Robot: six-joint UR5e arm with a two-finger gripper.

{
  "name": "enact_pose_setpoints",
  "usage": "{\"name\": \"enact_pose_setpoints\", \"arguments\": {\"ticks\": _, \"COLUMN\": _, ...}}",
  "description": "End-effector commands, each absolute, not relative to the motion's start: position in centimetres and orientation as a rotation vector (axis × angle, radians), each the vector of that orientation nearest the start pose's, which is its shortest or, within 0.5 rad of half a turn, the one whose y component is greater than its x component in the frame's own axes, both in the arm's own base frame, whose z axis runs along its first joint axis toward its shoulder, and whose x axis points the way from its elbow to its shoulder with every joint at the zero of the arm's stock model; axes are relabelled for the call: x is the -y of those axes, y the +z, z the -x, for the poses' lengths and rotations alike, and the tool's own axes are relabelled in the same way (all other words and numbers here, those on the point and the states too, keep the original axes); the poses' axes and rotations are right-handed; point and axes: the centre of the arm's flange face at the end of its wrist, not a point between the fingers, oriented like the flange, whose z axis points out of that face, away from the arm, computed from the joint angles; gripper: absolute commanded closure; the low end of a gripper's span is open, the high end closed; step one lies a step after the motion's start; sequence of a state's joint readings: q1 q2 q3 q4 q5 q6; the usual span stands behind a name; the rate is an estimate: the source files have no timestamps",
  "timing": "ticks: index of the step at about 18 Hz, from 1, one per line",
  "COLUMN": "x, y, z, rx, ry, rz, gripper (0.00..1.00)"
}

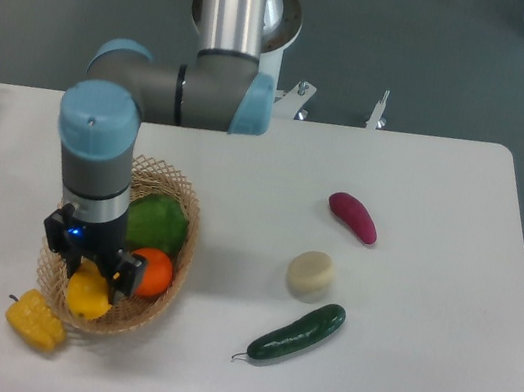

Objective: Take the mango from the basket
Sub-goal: 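Lift the held yellow mango up out of the basket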

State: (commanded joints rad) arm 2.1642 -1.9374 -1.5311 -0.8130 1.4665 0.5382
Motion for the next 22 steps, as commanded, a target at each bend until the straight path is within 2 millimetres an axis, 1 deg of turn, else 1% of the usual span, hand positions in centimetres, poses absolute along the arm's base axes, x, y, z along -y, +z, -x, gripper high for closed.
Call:
{"name": "enact_pose_setpoints", "arguments": {"ticks": 2, "x": -62.2, "y": 40.4, "z": 27.1, "rx": 0.011, "ry": 0.245, "rz": 2.686, "gripper": 0.58}}
{"name": "enact_pose_setpoints", "arguments": {"ticks": 4, "x": -62.2, "y": 41.4, "z": 28.8, "rx": 0.014, "ry": 0.272, "rz": 2.668, "gripper": 0.58}}
{"name": "enact_pose_setpoints", "arguments": {"ticks": 5, "x": -62.4, "y": 41.7, "z": 29.1, "rx": -0.014, "ry": 0.288, "rz": 2.664, "gripper": 0.58}}
{"name": "enact_pose_setpoints", "arguments": {"ticks": 6, "x": -62.4, "y": 41.5, "z": 29.7, "rx": -0.047, "ry": 0.299, "rz": 2.667, "gripper": 0.58}}
{"name": "enact_pose_setpoints", "arguments": {"ticks": 8, "x": -61.9, "y": 41.4, "z": 30.9, "rx": -0.097, "ry": 0.322, "rz": 2.670, "gripper": 0.58}}
{"name": "enact_pose_setpoints", "arguments": {"ticks": 10, "x": -61.6, "y": 41.4, "z": 31.5, "rx": -0.101, "ry": 0.329, "rz": 2.672, "gripper": 0.58}}
{"name": "enact_pose_setpoints", "arguments": {"ticks": 14, "x": -61.6, "y": 41.7, "z": 31.5, "rx": -0.092, "ry": 0.327, "rz": 2.666, "gripper": 0.58}}
{"name": "enact_pose_setpoints", "arguments": {"ticks": 17, "x": -61.1, "y": 41.9, "z": 31.7, "rx": -0.080, "ry": 0.331, "rz": 2.665, "gripper": 0.58}}
{"name": "enact_pose_setpoints", "arguments": {"ticks": 20, "x": -60.7, "y": 41.9, "z": 32.6, "rx": -0.063, "ry": 0.326, "rz": 2.662, "gripper": 0.58}}
{"name": "enact_pose_setpoints", "arguments": {"ticks": 22, "x": -60.1, "y": 42.1, "z": 33.6, "rx": -0.044, "ry": 0.317, "rz": 2.653, "gripper": 0.58}}
